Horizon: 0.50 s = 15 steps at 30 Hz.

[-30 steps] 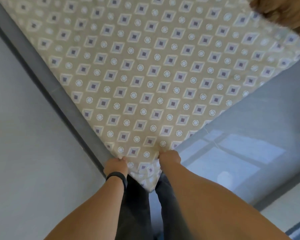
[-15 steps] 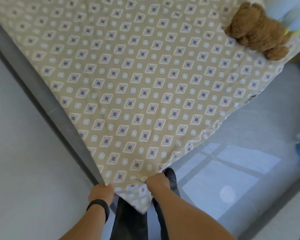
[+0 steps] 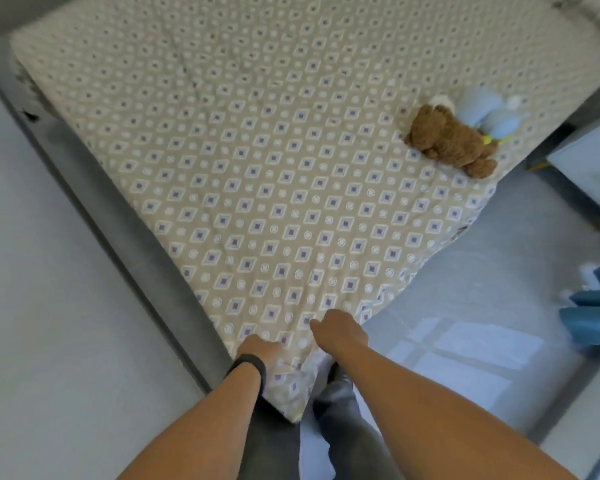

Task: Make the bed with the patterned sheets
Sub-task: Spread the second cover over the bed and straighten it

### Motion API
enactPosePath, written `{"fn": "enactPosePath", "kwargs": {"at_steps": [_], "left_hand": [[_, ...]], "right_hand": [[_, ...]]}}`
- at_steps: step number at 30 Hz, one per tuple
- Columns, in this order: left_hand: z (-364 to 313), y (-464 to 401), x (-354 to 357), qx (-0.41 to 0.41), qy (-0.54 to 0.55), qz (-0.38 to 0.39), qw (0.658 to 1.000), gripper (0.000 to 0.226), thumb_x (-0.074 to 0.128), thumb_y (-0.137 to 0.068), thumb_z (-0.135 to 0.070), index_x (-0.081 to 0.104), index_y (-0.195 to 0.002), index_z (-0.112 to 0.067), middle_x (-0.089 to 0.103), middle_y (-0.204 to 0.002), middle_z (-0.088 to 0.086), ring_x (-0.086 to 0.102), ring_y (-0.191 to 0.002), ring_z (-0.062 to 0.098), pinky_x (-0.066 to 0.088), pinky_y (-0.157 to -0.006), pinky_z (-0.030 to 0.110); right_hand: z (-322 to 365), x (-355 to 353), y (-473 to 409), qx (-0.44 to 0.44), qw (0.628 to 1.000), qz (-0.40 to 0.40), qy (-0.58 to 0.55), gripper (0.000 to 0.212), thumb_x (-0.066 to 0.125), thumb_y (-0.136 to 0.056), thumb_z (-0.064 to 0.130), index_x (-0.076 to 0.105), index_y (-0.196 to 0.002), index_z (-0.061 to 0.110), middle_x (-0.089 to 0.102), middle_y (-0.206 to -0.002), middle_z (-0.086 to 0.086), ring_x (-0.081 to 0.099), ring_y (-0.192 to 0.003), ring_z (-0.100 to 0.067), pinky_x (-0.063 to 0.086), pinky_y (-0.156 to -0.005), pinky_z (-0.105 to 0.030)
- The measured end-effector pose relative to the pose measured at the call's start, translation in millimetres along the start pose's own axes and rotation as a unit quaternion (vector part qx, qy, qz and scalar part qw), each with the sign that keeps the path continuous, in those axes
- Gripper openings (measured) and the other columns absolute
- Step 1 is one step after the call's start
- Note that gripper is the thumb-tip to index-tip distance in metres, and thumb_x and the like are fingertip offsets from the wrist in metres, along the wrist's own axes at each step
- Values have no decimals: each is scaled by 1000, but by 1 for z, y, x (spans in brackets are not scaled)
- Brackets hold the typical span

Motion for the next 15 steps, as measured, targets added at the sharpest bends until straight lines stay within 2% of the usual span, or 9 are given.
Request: {"fn": "enactPosePath", "kwargs": {"at_steps": [2,4,6,8,10,12,13,15], "left_hand": [[-47,28,-10,56,-45,-11,997,21,54,-99,-30,51,-91,-11,56,-70,2,39,-48,16,36,-49,24],[-93,70,-23,103,-83,-18,991,25,55,-99,-32,63,-101,-9,49,-64,2,40,-48,17,37,-50,26],[-133,122,-28,150,-118,-22,981,46,54,-99,-32,57,-131,0,51,-67,3,46,-53,18,37,-48,27],[-163,158,-26,175,-146,-17,974,52,55,-98,-30,52,-139,1,55,-71,5,51,-58,20,38,-49,27],[-203,201,-17,223,-169,-18,960,39,58,-97,-28,61,-123,0,53,-71,5,54,-64,22,39,-53,28],[-249,237,-3,269,-175,-18,947,15,58,-96,-24,60,-93,-9,50,-69,5,50,-64,24,38,-57,28],[-272,251,8,285,-171,-11,943,15,58,-96,-22,55,-86,-11,51,-72,7,49,-66,25,39,-58,28],[-306,268,26,309,-172,10,935,14,57,-97,-20,55,-86,-13,60,-85,8,53,-70,24,42,-58,27]], "right_hand": [[13,-42,16,-20,999,-33,10,23,48,-99,29,60,-91,12,58,-82,3,56,-69,-18,43,-63,-30],[20,-91,46,-32,997,-66,18,21,50,-96,28,56,-81,14,59,-78,-1,58,-67,-21,44,-61,-29],[17,-134,78,-50,994,-95,0,20,52,-95,29,53,-80,16,59,-77,-1,57,-64,-21,44,-60,-29],[12,-166,102,-71,992,-103,-6,16,53,-94,33,52,-85,20,60,-81,-1,57,-67,-22,45,-63,-29],[-5,-200,120,-91,990,-111,-4,20,54,-94,36,57,-91,16,61,-85,-1,59,-71,-22,46,-63,-29],[-24,-242,126,-105,987,-123,3,22,55,-94,36,61,-95,15,63,-87,-2,61,-73,-22,45,-61,-28],[-36,-265,124,-117,985,-127,12,22,55,-94,35,62,-95,14,63,-86,-2,61,-73,-21,44,-60,-28],[-52,-301,121,-130,982,-133,43,21,55,-94,34,61,-97,14,61,-88,-2,59,-74,-22,43,-60,-29]]}}
Point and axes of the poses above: each hand's wrist, its own y-axis away from the middle knuckle, its own x-axis out of the palm, z = x × y, the point moved 9 cm from there along -y, towards the middle knuckle
